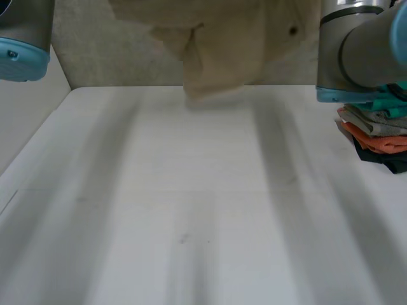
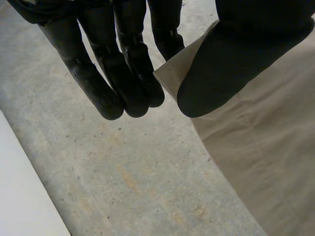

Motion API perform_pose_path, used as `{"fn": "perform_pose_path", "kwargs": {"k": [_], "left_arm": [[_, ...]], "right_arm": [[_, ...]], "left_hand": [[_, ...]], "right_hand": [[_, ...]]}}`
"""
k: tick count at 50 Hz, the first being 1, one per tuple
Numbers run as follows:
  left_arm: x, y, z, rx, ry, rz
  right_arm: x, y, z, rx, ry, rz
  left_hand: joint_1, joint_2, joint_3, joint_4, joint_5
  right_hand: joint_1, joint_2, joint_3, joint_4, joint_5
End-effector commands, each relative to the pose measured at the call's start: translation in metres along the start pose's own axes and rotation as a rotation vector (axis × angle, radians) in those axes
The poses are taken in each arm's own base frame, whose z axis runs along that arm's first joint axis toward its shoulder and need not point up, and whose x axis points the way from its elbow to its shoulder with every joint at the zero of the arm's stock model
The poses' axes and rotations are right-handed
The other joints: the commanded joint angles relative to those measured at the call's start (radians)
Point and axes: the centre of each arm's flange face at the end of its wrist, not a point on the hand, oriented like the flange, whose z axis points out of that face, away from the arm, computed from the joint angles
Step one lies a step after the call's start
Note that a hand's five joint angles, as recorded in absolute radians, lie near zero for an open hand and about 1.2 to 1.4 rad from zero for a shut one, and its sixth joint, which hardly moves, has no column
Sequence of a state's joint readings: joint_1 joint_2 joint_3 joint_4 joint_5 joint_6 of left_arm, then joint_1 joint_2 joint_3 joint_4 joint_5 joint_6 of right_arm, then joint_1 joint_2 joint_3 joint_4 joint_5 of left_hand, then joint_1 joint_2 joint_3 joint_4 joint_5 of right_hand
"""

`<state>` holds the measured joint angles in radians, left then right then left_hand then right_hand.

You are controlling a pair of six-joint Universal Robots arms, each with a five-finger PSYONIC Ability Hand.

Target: Fold the laundry.

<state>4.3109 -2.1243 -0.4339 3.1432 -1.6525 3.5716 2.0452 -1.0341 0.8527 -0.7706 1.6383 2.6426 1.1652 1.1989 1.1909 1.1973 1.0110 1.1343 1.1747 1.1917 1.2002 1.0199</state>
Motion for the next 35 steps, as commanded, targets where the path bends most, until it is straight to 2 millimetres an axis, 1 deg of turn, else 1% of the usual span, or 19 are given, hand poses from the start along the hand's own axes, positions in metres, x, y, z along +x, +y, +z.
{"fn": "perform_pose_path", "kwargs": {"k": [1,3,4,5,7,8,11,12,15,16,19,20,22,26,27,30,31,34,35], "left_arm": [[0.019,0.050,-0.026,-0.185,0.088,0.022],[0.028,0.067,-0.039,-0.250,0.128,0.024],[0.035,0.083,-0.052,-0.303,0.164,0.029],[0.038,0.091,-0.058,-0.328,0.181,0.030],[0.045,0.106,-0.070,-0.367,0.214,0.032],[0.050,0.120,-0.081,-0.401,0.243,0.032],[0.058,0.141,-0.099,-0.459,0.282,0.031],[0.062,0.154,-0.111,-0.497,0.310,0.033],[0.069,0.173,-0.132,-0.568,0.357,0.043],[0.071,0.182,-0.144,-0.610,0.388,0.058],[0.072,0.188,-0.161,-0.665,0.431,0.086],[0.072,0.187,-0.171,-0.691,0.459,0.110],[0.070,0.183,-0.181,-0.715,0.487,0.139],[0.065,0.153,-0.203,-0.732,0.564,0.211],[0.063,0.138,-0.213,-0.734,0.600,0.241],[0.060,0.119,-0.227,-0.747,0.648,0.280],[0.058,0.107,-0.239,-0.764,0.689,0.305],[0.054,0.092,-0.259,-0.827,0.756,0.356],[0.050,0.083,-0.272,-0.871,0.796,0.381]], "right_arm": [[-0.026,0.042,-0.046,-0.180,-0.126,0.008],[-0.032,0.052,-0.063,-0.239,-0.162,0.015],[-0.034,0.059,-0.072,-0.273,-0.181,0.018],[-0.038,0.070,-0.091,-0.335,-0.213,0.023],[-0.039,0.082,-0.111,-0.399,-0.241,0.026],[-0.041,0.093,-0.132,-0.466,-0.266,0.026],[-0.041,0.109,-0.163,-0.562,-0.309,0.016],[-0.042,0.117,-0.184,-0.619,-0.345,0.007],[-0.041,0.124,-0.211,-0.695,-0.400,-0.014],[-0.039,0.128,-0.224,-0.736,-0.431,-0.029],[-0.034,0.129,-0.239,-0.789,-0.474,-0.052],[-0.030,0.128,-0.246,-0.823,-0.501,-0.061],[-0.027,0.124,-0.252,-0.855,-0.533,-0.070],[-0.013,0.105,-0.260,-0.961,-0.599,-0.107],[-0.005,0.095,-0.260,-1.003,-0.629,-0.122],[0.006,0.076,-0.264,-1.082,-0.682,-0.139],[0.014,0.062,-0.265,-1.132,-0.720,-0.148],[0.023,0.040,-0.271,-1.206,-0.798,-0.161],[0.030,0.025,-0.276,-1.251,-0.866,-0.179]], "left_hand": [[0.231,0.197,0.205,0.199,0.211],[0.231,0.197,0.205,0.199,0.211],[0.231,0.197,0.205,0.199,0.211],[0.231,0.197,0.205,0.199,0.211],[0.231,0.197,0.205,0.199,0.211],[0.231,0.197,0.205,0.199,0.211],[0.231,0.197,0.205,0.199,0.211],[0.231,0.197,0.205,0.199,0.211],[0.231,0.197,0.205,0.199,0.211],[0.231,0.197,0.205,0.199,0.211],[0.231,0.197,0.205,0.199,0.211],[0.231,0.197,0.205,0.199,0.211],[0.231,0.197,0.205,0.199,0.211],[0.231,0.197,0.205,0.199,0.211],[0.231,0.197,0.205,0.199,0.211],[0.231,0.197,0.205,0.199,0.211],[0.231,0.197,0.205,0.199,0.211],[0.231,0.197,0.205,0.199,0.211],[0.231,0.197,0.205,0.199,0.211]], "right_hand": [[0.262,0.222,0.205,0.196,0.202],[0.262,0.222,0.205,0.196,0.202],[0.262,0.222,0.205,0.196,0.202],[0.262,0.222,0.205,0.196,0.202],[0.262,0.222,0.205,0.196,0.202],[0.262,0.222,0.205,0.196,0.202],[0.262,0.222,0.205,0.196,0.202],[0.262,0.222,0.205,0.196,0.202],[0.262,0.222,0.205,0.196,0.202],[0.262,0.222,0.205,0.196,0.202],[0.262,0.222,0.205,0.196,0.202],[0.262,0.222,0.205,0.196,0.202],[0.262,0.222,0.205,0.196,0.202],[0.262,0.222,0.205,0.196,0.202],[0.262,0.222,0.205,0.196,0.202],[0.262,0.222,0.205,0.196,0.202],[0.262,0.222,0.205,0.196,0.202],[0.262,0.222,0.205,0.196,0.202],[0.262,0.222,0.205,0.196,0.202]]}}
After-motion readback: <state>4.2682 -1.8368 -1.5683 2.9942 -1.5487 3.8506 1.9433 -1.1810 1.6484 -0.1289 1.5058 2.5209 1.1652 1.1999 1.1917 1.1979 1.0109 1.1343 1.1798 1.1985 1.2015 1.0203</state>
